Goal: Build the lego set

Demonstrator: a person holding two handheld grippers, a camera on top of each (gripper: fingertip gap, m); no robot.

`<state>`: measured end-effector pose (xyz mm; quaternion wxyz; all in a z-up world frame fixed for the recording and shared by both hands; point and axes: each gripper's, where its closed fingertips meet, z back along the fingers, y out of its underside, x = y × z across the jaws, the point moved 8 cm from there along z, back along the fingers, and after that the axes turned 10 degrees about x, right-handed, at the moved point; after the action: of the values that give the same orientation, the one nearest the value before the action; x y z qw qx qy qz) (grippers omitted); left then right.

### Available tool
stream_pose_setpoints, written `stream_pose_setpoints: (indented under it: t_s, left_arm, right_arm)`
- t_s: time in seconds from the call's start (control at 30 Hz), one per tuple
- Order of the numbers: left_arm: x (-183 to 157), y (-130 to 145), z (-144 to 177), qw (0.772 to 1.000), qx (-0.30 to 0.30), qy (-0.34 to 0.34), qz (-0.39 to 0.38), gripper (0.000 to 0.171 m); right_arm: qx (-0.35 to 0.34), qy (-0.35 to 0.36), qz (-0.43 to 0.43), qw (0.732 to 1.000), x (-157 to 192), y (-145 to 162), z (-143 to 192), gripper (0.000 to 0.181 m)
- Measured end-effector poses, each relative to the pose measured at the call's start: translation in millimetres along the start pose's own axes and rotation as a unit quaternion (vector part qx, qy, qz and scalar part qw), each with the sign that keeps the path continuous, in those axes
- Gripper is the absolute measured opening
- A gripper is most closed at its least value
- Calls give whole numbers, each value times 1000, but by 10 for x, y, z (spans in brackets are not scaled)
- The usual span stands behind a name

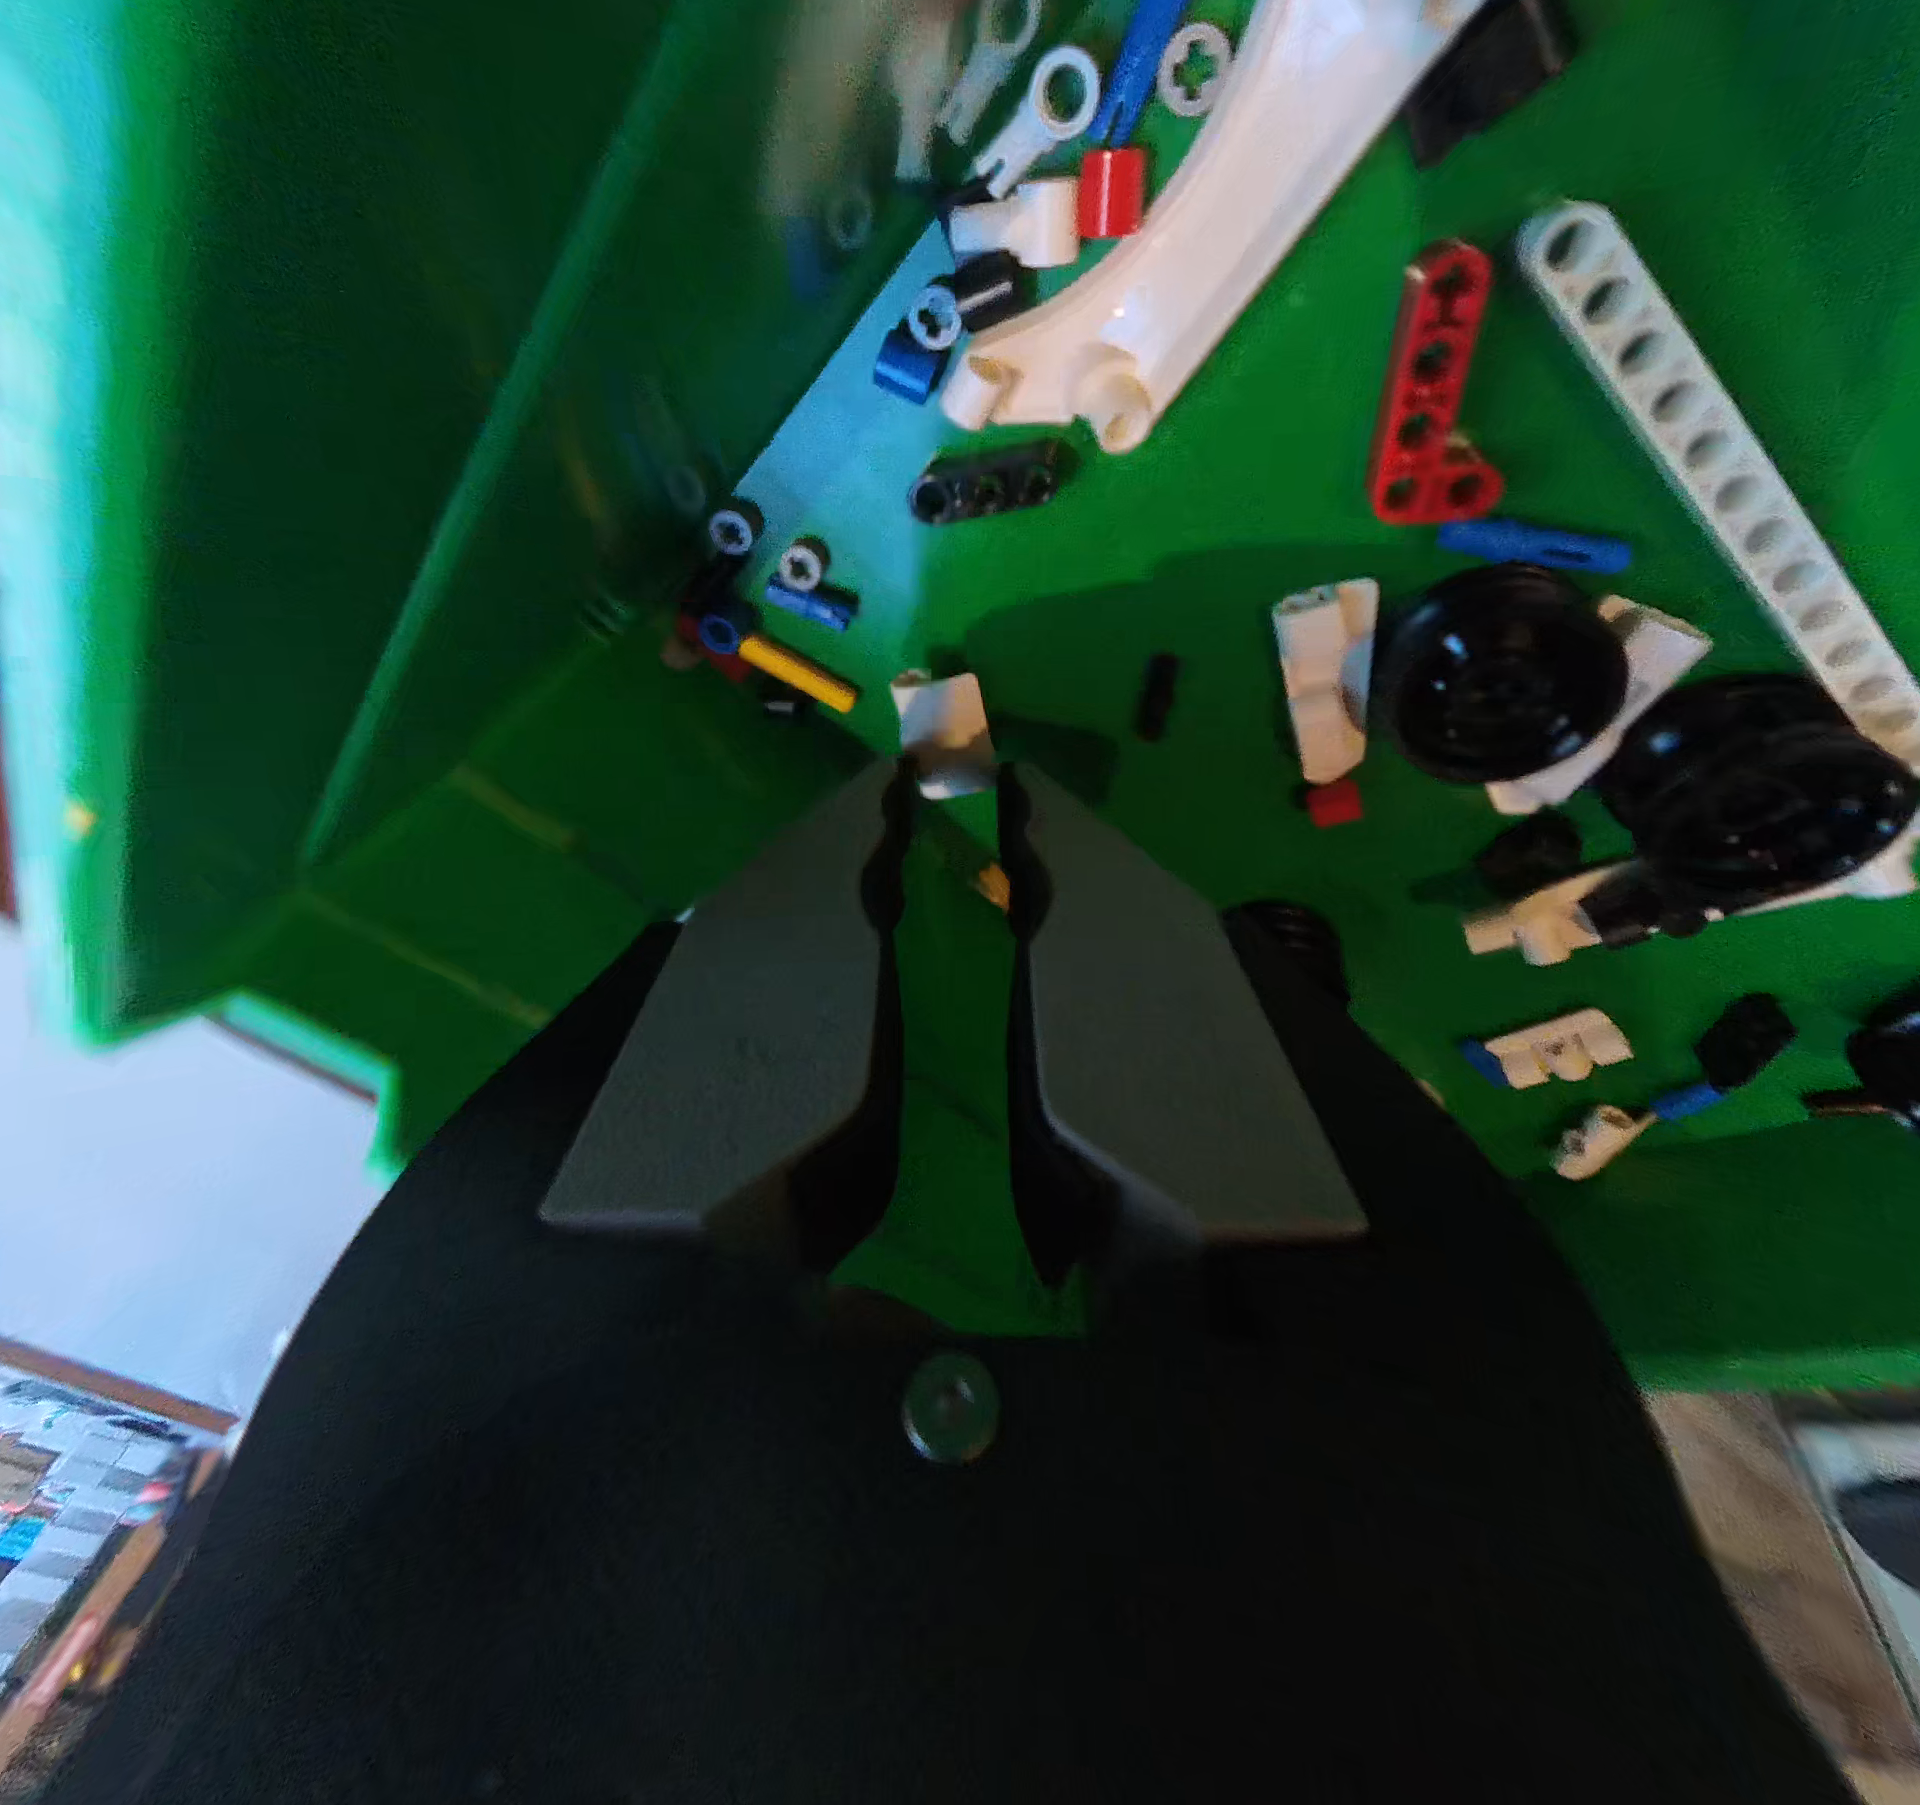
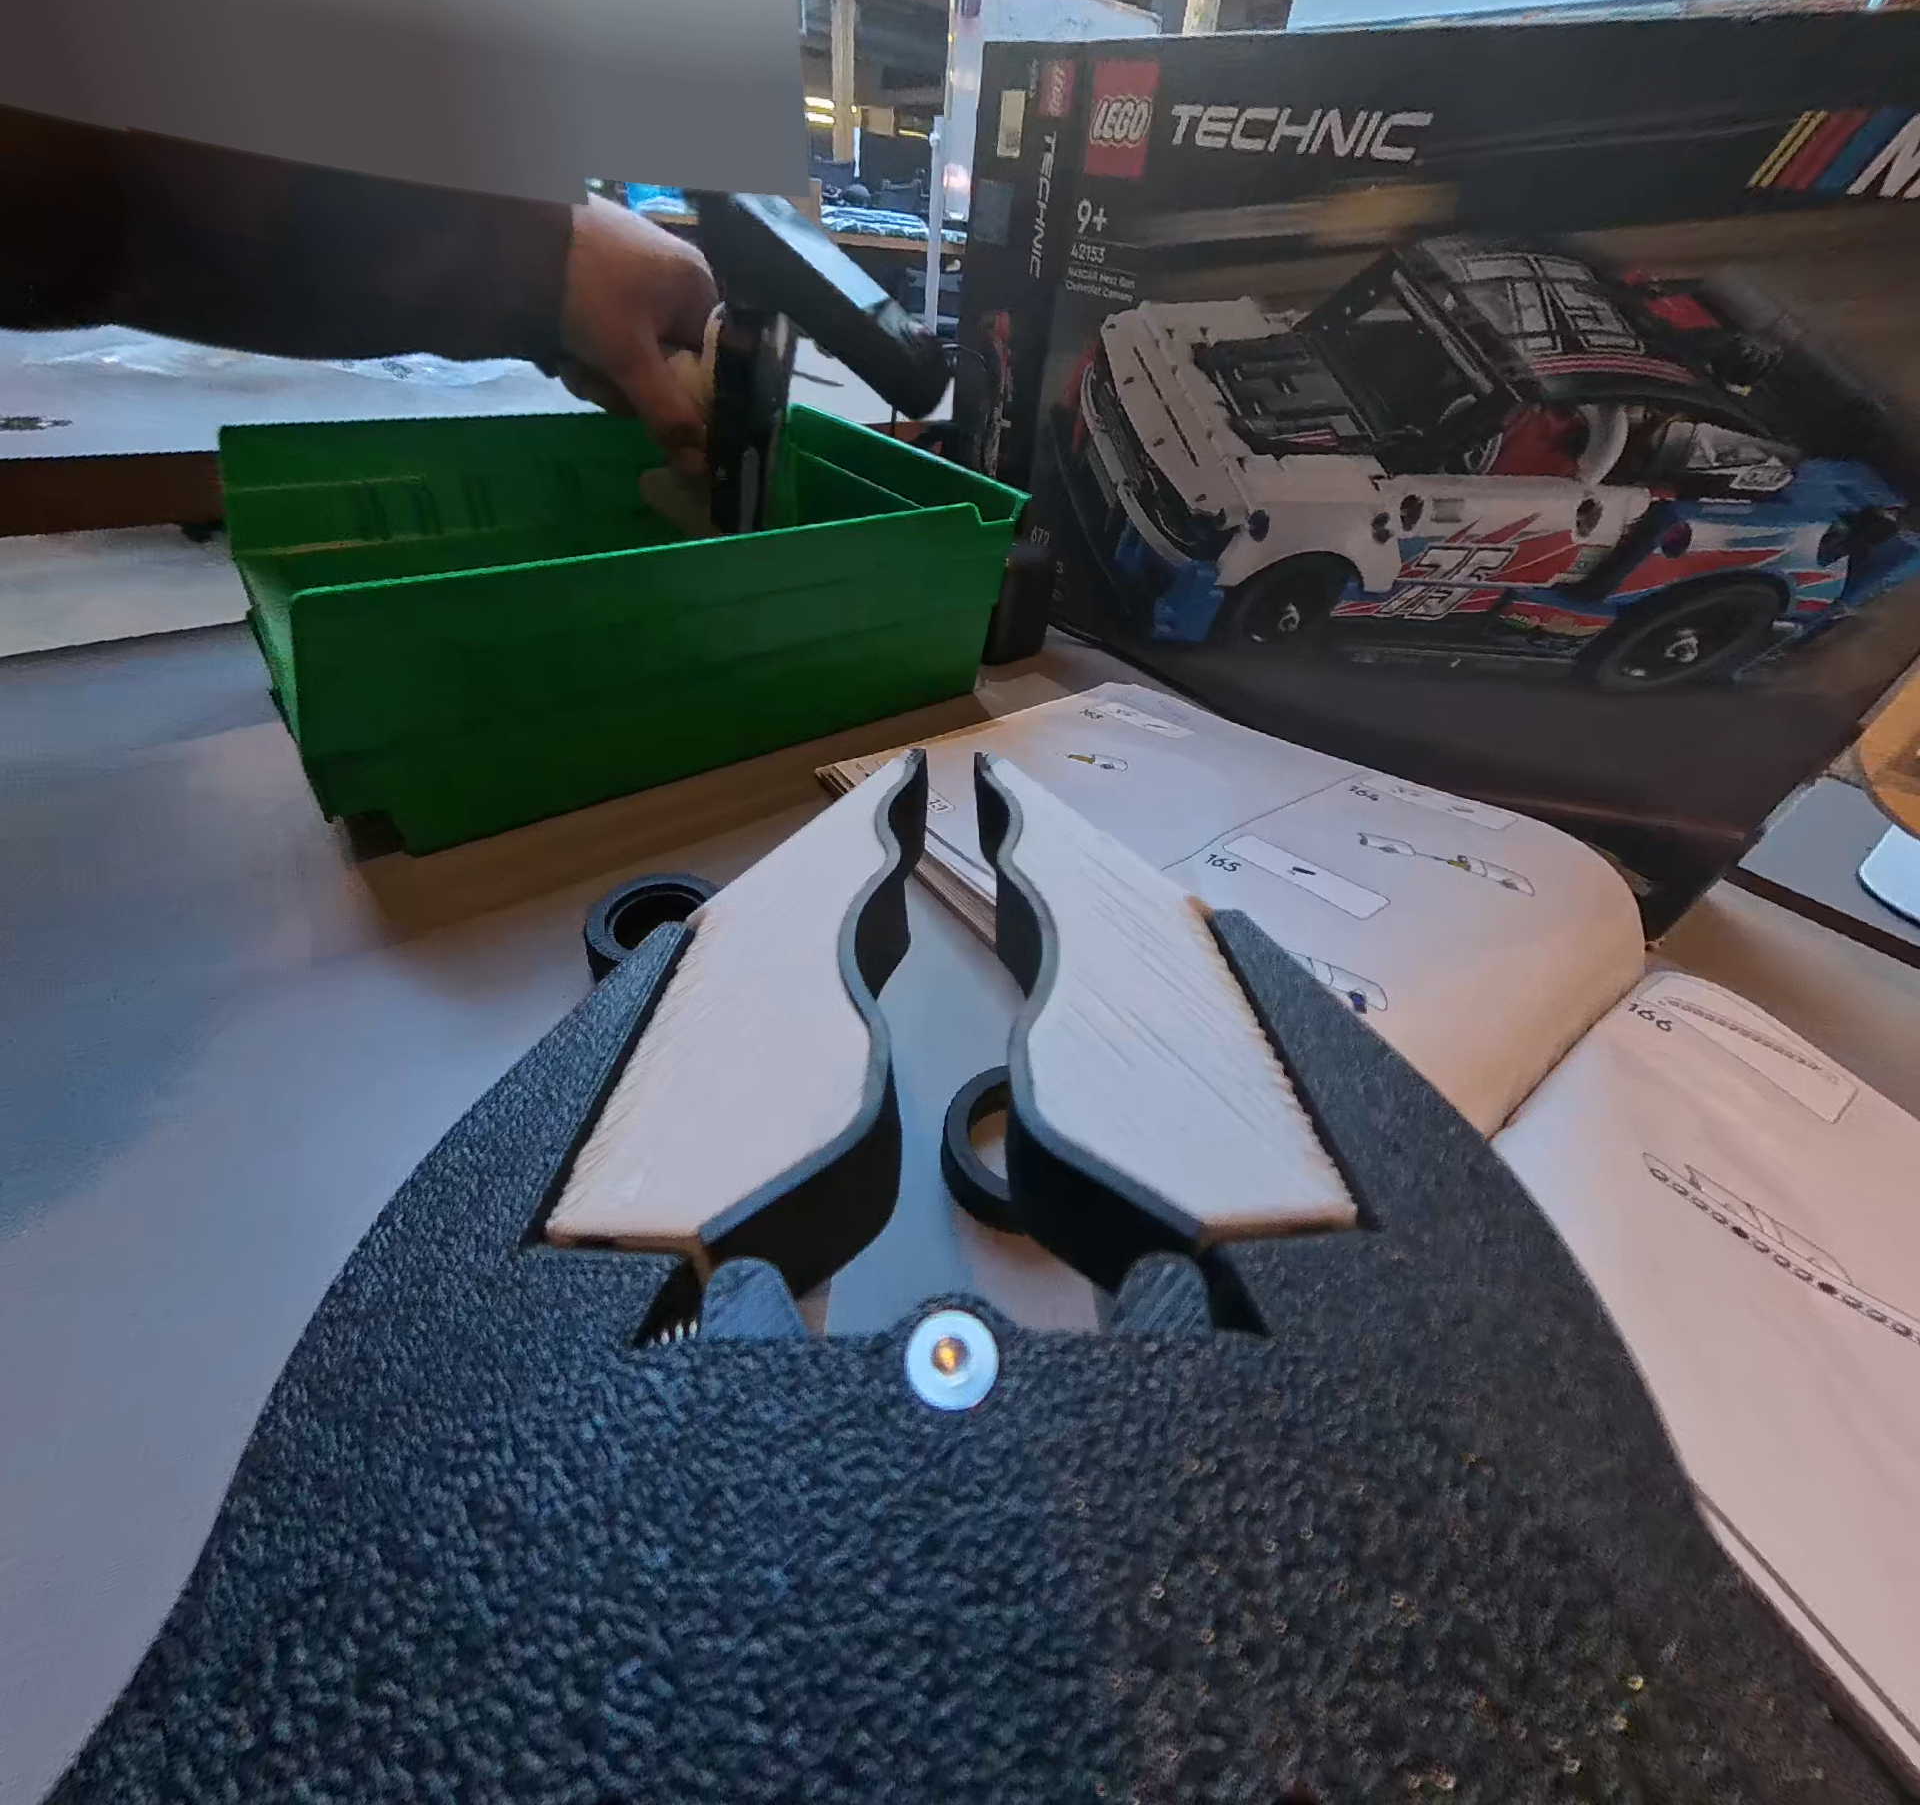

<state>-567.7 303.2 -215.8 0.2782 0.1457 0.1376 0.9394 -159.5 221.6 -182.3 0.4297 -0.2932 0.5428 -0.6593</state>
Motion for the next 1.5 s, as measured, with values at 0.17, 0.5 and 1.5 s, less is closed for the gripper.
stream_pose_setpoints:
  t_s: [0.17,0.5,1.5]
  left_arm:
    - [-280,384,634,983,-151,-99,28,14]
    - [-2902,418,1334,906,-396,77,-127,14]
    - [-3181,381,264,911,-394,115,-48,35]
  right_arm:
    - [-10,1,-14,1000,-35,-9,43,8]
    - [-17,-21,-36,999,48,-56,194,10]
    - [307,-146,25,940,469,680,217,27]
